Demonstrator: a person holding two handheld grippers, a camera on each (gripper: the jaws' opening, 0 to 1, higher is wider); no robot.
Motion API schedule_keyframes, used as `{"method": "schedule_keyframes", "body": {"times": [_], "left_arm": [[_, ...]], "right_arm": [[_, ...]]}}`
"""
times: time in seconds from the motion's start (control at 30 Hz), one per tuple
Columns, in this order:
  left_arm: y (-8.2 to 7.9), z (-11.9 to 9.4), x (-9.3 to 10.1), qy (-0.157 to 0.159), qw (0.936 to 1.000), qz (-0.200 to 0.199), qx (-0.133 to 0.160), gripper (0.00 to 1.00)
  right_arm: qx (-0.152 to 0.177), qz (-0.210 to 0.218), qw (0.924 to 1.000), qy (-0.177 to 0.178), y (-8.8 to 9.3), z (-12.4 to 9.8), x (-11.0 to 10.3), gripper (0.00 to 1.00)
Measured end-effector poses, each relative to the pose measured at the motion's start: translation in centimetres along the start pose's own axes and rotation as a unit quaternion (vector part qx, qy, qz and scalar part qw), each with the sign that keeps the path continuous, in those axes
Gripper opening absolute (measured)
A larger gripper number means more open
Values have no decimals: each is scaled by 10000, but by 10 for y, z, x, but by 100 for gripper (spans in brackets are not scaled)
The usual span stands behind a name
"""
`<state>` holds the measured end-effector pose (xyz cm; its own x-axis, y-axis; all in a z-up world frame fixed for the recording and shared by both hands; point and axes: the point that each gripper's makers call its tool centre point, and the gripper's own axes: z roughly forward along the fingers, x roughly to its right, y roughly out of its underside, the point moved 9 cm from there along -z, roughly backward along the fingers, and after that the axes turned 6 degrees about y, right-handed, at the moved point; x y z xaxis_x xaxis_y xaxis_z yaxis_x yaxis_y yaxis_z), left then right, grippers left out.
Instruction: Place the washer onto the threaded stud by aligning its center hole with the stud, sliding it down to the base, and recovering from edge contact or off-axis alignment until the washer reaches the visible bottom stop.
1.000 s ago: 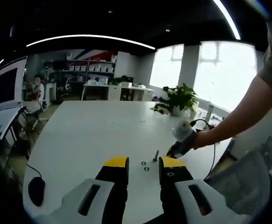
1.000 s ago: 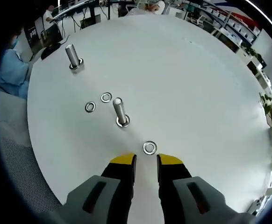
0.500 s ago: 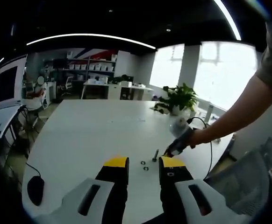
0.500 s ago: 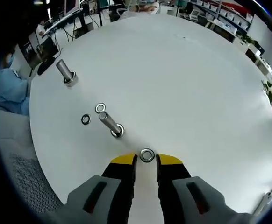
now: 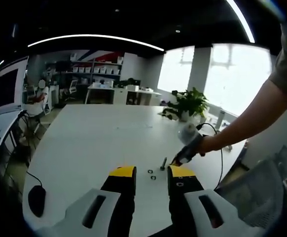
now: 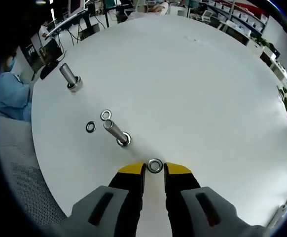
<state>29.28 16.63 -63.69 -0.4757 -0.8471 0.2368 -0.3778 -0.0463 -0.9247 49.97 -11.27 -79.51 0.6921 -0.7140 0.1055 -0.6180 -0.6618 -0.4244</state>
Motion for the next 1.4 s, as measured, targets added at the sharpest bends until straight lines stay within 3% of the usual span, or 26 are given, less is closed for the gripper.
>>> {"method": "schedule_keyframes", "body": {"times": [1.4], "left_arm": [[1,0,2,69,10000,29,-35,23]], "right_arm": [[-17,-170,9998,-64,2,-2,-2,16]]}}
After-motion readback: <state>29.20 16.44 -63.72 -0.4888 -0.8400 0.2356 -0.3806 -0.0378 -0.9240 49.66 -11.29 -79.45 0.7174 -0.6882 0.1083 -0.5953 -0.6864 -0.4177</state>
